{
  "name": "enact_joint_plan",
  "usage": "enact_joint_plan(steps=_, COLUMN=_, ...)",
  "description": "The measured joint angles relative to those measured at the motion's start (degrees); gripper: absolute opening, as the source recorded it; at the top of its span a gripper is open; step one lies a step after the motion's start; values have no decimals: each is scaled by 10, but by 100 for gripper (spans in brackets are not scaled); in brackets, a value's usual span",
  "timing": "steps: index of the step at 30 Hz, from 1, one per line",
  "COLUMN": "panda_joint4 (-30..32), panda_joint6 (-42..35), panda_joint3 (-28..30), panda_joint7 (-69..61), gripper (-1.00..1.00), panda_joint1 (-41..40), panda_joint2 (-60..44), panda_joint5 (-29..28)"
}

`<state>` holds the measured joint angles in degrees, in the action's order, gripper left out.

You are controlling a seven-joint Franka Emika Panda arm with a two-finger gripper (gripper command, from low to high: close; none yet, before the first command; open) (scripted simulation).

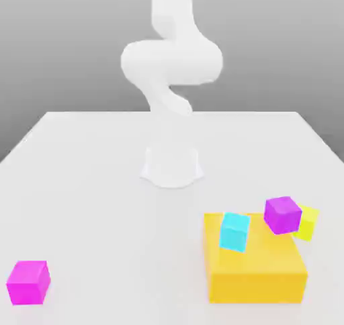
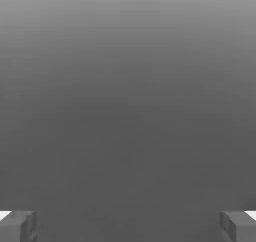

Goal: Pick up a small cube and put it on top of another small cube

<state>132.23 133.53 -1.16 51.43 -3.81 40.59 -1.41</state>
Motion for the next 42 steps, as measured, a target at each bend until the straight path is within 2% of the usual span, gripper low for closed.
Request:
enact_joint_plan(steps=8, panda_joint4=14, panda_joint6=57, panda_joint3=-26, panda_joint7=182, gripper=0, panda_joint1=-114, panda_joint2=-171, panda_joint5=-46)
enact_joint_plan(steps=17, panda_joint4=30, panda_joint6=119, panda_joint3=-2, panda_joint7=369, gripper=0, panda_joint1=-197, panda_joint2=-358, panda_joint5=-77)
enact_joint_plan(steps=24, panda_joint4=44, panda_joint6=173, panda_joint3=23, panda_joint7=464, gripper=0, panda_joint1=-242, panda_joint2=-498, panda_joint5=-32)
enact_joint_plan(steps=27, panda_joint4=49, panda_joint6=197, panda_joint3=26, panda_joint7=485, gripper=0, panda_joint1=-261, panda_joint2=-556, panda_joint5=11)
enact_joint_plan(steps=31, panda_joint4=38, panda_joint6=258, panda_joint3=23, panda_joint7=487, gripper=0, panda_joint1=-269, panda_joint2=-638, panda_joint5=27)
enact_joint_plan(steps=32, panda_joint4=35, panda_joint6=273, panda_joint3=22, panda_joint7=487, gripper=-100, panda_joint1=-270, panda_joint2=-657, panda_joint5=28)
enact_joint_plan(steps=38, panda_joint4=33, panda_joint6=281, panda_joint3=21, panda_joint7=487, gripper=-100, panda_joint1=-270, panda_joint2=-666, panda_joint5=28)
enact_joint_plan(steps=42, panda_joint4=44, panda_joint6=236, panda_joint3=23, panda_joint7=489, gripper=-100, panda_joint1=-270, panda_joint2=-610, panda_joint5=26)
